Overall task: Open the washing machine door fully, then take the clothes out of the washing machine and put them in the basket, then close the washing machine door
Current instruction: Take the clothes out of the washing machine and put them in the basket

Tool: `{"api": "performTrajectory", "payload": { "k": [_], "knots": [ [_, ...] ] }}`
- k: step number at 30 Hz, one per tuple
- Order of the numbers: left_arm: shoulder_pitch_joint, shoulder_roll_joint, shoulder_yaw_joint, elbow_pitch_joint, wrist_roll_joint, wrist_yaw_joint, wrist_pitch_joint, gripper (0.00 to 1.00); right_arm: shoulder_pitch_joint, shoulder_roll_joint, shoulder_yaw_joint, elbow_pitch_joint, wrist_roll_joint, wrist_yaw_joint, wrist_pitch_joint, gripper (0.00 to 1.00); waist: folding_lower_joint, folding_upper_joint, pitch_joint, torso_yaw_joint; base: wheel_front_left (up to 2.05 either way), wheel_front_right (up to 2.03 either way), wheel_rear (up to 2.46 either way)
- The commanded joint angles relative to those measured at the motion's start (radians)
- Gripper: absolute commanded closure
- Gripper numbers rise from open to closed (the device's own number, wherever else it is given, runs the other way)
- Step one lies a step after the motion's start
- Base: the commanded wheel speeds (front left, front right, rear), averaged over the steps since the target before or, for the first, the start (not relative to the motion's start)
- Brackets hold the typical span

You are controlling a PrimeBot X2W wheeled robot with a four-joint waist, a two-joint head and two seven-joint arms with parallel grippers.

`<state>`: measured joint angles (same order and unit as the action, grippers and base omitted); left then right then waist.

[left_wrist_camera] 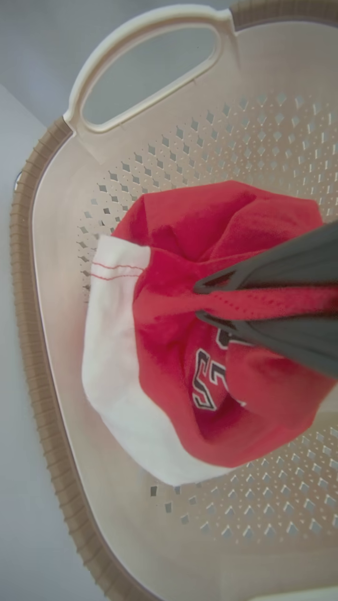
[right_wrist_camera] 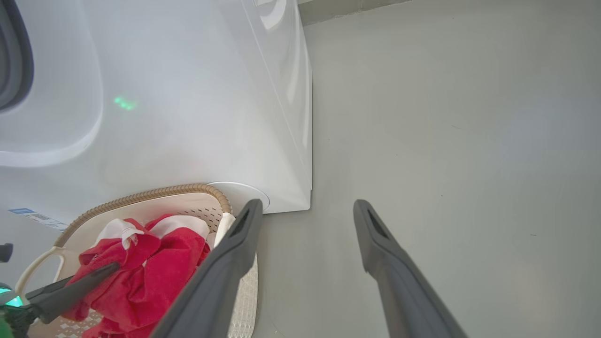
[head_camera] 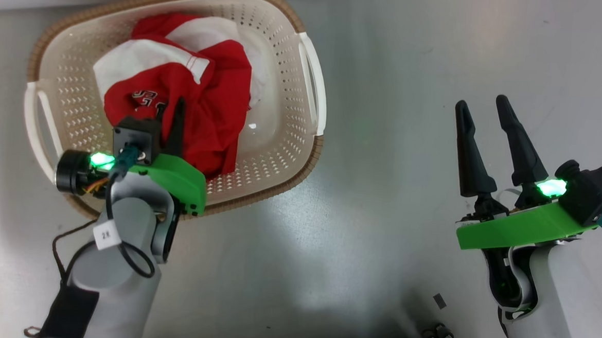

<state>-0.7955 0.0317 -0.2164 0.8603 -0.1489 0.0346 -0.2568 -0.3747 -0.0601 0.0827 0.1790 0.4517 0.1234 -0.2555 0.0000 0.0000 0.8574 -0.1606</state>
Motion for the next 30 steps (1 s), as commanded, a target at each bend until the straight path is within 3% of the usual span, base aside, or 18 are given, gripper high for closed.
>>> {"api": "performTrajectory", "payload": {
  "k": [1, 5, 6, 8, 9, 11, 12, 13, 30],
  "knots": [
    [0.004, 0.019, 0.019, 0.014, 0.006, 0.002, -0.005, 1.0, 0.019, 0.002, 0.023, -0.022, 0.018, 0.007, -0.006, 0.0, 0.0, 0.0, 0.013, -0.008, 0.0, 0.0, 0.0],
    [-0.027, 0.019, 0.02, 0.074, 0.006, 0.001, -0.005, 0.98, 0.016, 0.003, 0.024, -0.022, 0.018, 0.007, -0.006, 0.0, 0.0, 0.0, 0.022, -0.011, 0.0, 0.0, 0.0],
    [-0.033, 0.019, 0.021, 0.085, 0.004, 0.001, -0.005, 0.96, 0.015, 0.003, 0.024, -0.022, 0.018, 0.007, -0.006, 0.0, 0.0, 0.0, 0.023, -0.011, 0.0, 0.0, 0.0],
    [-0.041, 0.019, 0.021, 0.099, -0.001, 0.0, -0.005, 0.82, 0.014, 0.003, 0.024, -0.02, 0.017, 0.007, -0.006, 0.0, 0.0, 0.0, 0.021, -0.012, 0.0, 0.0, 0.0],
    [-0.041, 0.019, 0.021, 0.099, -0.001, 0.0, -0.005, 0.82, 0.014, 0.003, 0.024, -0.02, 0.017, 0.007, -0.006, 0.0, 0.0, 0.0, 0.021, -0.012, 0.0, 0.0, 0.0],
    [-0.045, 0.019, 0.019, 0.102, -0.007, 0.0, -0.005, 0.58, 0.014, 0.004, 0.023, -0.018, 0.016, 0.007, -0.006, 0.0, 0.0, 0.0, 0.017, -0.011, 0.0, 0.0, 0.0],
    [-0.044, 0.018, 0.018, 0.099, -0.011, 0.0, -0.005, 0.26, 0.014, 0.004, 0.022, -0.017, 0.016, 0.007, -0.006, 0.0, 0.0, 0.0, 0.014, -0.01, 0.0, 0.0, 0.0],
    [-0.042, 0.018, 0.017, 0.096, -0.014, 0.001, -0.005, 0.03, 0.015, 0.004, 0.021, -0.016, 0.015, 0.007, -0.006, 0.0, 0.0, 0.0, 0.01, -0.009, 0.0, 0.0, 0.0],
    [0.083, 0.018, 0.032, 0.01, -0.094, 0.002, -0.005, 0.0, 0.06, -0.022, 0.003, 0.009, -0.006, 0.007, -0.006, 0.0, 0.0, 0.0, -0.164, 0.031, 0.0, 0.0, 0.0]
  ]
}}
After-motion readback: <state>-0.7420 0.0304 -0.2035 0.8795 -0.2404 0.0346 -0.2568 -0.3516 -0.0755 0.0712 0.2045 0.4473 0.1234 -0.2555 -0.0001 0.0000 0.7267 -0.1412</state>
